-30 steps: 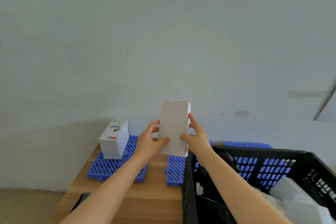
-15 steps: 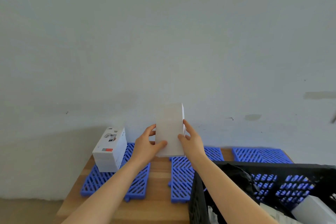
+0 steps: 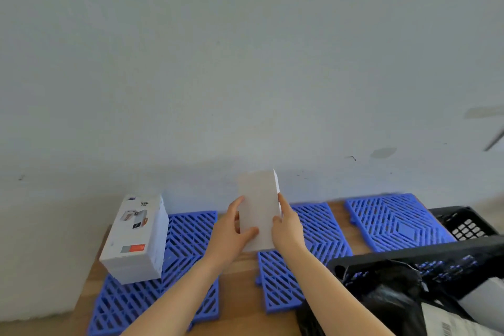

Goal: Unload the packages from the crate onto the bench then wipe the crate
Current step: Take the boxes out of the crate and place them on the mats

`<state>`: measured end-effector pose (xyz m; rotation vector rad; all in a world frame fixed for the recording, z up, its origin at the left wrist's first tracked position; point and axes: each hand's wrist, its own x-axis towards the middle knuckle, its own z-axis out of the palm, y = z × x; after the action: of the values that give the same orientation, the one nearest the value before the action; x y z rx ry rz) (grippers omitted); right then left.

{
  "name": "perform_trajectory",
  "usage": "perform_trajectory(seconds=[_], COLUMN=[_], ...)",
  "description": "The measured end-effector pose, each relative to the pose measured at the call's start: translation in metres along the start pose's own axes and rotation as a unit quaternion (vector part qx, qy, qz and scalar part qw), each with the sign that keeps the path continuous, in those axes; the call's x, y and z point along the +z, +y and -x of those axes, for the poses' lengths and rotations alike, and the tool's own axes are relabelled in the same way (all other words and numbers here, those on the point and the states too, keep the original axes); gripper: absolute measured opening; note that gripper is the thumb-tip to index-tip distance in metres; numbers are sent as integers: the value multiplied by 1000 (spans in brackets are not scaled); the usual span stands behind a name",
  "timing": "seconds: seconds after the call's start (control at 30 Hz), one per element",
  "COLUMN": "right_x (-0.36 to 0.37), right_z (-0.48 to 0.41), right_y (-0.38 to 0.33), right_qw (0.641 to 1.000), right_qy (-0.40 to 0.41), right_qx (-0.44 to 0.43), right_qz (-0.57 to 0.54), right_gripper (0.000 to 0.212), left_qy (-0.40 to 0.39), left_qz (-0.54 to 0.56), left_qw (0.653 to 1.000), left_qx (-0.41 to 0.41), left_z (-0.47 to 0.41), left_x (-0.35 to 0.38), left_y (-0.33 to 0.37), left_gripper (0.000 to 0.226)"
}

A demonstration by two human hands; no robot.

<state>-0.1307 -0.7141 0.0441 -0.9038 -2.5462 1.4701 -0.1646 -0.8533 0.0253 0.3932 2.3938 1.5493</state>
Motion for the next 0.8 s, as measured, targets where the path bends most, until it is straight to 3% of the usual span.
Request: perform_trajectory(seconds=[0.33,0.8], right_x=[44,64], right_z=[-57,-108], right_y=[61,110], right_qw=[989,975], right_qy=[27,27], right_qx=[136,204], right_qz=[42,78], right_gripper=[59,54], left_qy=[-102,-166], left_qz=[-77,-45], left_qw=[991,984], left_qx=[-28,-46], left_z=[-59,-93], left_x=[48,80], left_y=[-78,-135], left_gripper=[75,77])
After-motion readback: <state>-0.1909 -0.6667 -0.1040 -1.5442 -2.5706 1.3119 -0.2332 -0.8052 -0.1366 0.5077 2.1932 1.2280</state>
